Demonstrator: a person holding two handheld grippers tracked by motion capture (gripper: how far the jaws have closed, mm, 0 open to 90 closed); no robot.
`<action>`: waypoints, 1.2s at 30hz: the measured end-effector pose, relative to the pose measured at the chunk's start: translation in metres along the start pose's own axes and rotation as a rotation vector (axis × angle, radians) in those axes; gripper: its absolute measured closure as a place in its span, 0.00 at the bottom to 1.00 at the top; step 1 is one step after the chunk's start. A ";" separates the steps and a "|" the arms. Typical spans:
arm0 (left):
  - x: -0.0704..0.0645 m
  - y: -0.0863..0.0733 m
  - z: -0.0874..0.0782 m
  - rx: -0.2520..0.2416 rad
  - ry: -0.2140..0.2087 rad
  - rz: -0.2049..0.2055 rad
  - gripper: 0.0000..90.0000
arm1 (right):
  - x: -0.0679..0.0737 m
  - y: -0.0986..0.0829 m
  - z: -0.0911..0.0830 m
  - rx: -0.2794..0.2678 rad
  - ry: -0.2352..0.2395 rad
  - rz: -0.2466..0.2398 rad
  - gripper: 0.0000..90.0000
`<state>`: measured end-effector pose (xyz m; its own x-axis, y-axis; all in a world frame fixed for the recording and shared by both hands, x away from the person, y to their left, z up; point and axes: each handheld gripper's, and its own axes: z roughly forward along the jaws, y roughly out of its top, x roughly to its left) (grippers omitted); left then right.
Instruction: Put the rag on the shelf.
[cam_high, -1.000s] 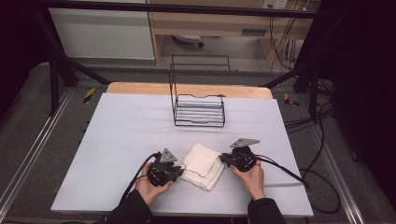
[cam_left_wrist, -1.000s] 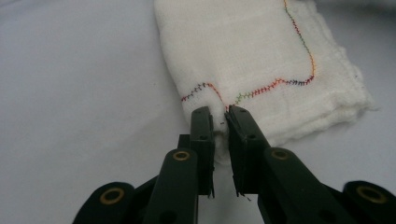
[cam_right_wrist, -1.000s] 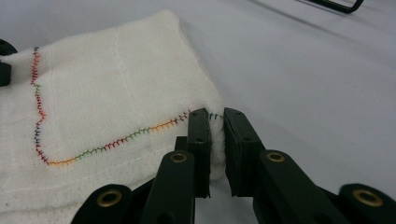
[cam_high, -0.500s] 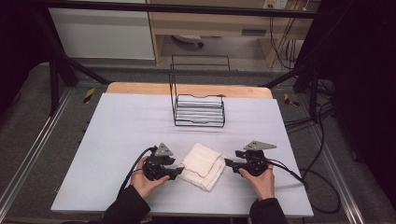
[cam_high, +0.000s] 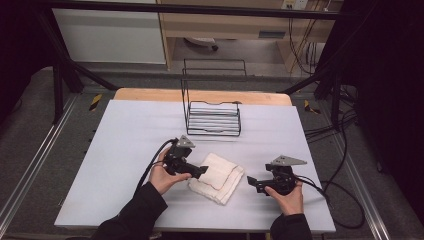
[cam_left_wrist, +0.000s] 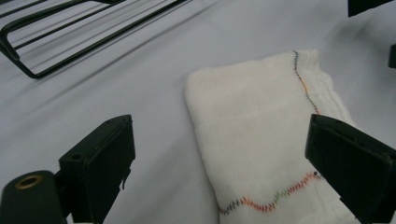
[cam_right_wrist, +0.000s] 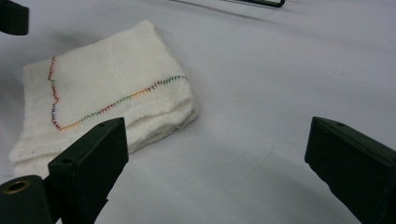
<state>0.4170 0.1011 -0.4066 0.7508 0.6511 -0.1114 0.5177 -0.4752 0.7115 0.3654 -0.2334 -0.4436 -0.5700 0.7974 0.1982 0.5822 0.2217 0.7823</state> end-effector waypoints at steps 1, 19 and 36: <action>0.001 0.002 0.002 0.001 0.007 -0.003 0.09 | 0.000 0.000 0.000 0.000 0.000 0.000 0.06; 0.015 0.018 0.058 0.031 0.066 -0.058 0.42 | 0.002 -0.001 0.003 0.009 0.008 0.004 0.05; 0.008 0.016 0.068 0.047 0.021 -0.040 0.80 | 0.001 0.001 0.005 0.005 0.015 0.015 0.03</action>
<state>0.4588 0.0588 -0.4431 0.7205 0.6822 -0.1241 0.5663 -0.4758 0.6730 0.3682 -0.2301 -0.4458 -0.5701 0.7920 0.2185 0.5933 0.2130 0.7763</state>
